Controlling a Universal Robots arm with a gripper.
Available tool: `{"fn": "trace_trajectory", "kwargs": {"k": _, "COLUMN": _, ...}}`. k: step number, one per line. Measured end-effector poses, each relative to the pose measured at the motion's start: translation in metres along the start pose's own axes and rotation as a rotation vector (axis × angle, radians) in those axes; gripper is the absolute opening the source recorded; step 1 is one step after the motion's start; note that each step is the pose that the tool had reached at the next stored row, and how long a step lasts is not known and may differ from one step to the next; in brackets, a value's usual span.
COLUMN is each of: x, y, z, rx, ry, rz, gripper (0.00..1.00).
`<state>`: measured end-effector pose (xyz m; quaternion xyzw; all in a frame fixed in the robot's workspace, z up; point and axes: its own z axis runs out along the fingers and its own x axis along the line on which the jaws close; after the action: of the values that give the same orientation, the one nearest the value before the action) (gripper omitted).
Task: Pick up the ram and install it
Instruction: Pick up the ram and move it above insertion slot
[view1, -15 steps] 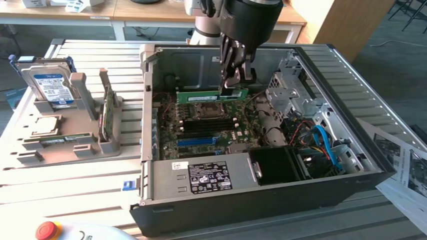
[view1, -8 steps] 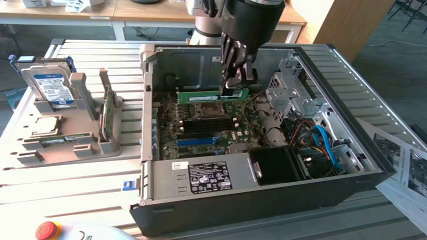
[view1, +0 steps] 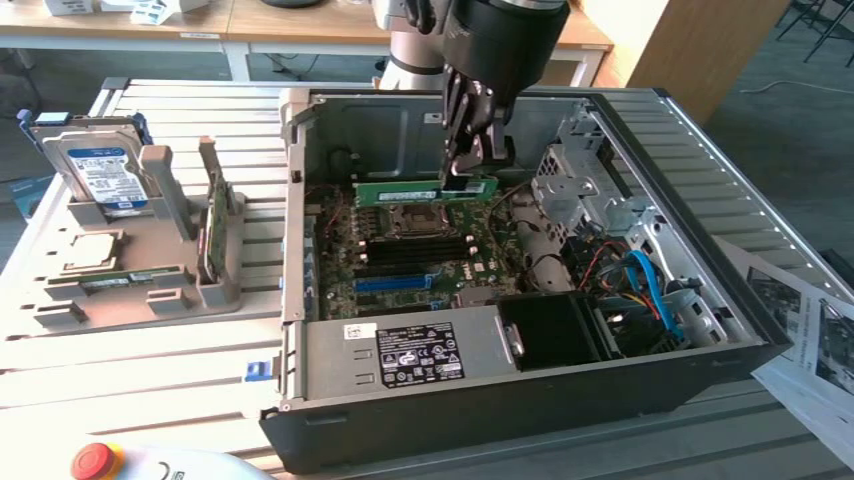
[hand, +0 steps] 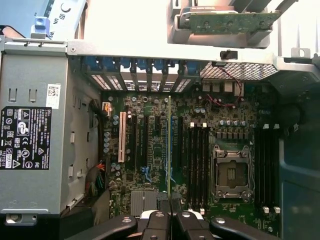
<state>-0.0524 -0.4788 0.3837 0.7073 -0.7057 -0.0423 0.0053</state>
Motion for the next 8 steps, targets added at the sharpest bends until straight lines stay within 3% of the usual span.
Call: {"fn": "trace_trajectory", "kwargs": {"k": 8, "x": -0.0091, "y": -0.0016, "z": 0.0016, "rx": 0.0008, "ry": -0.0010, "rz": 0.014, "gripper": 0.12}}
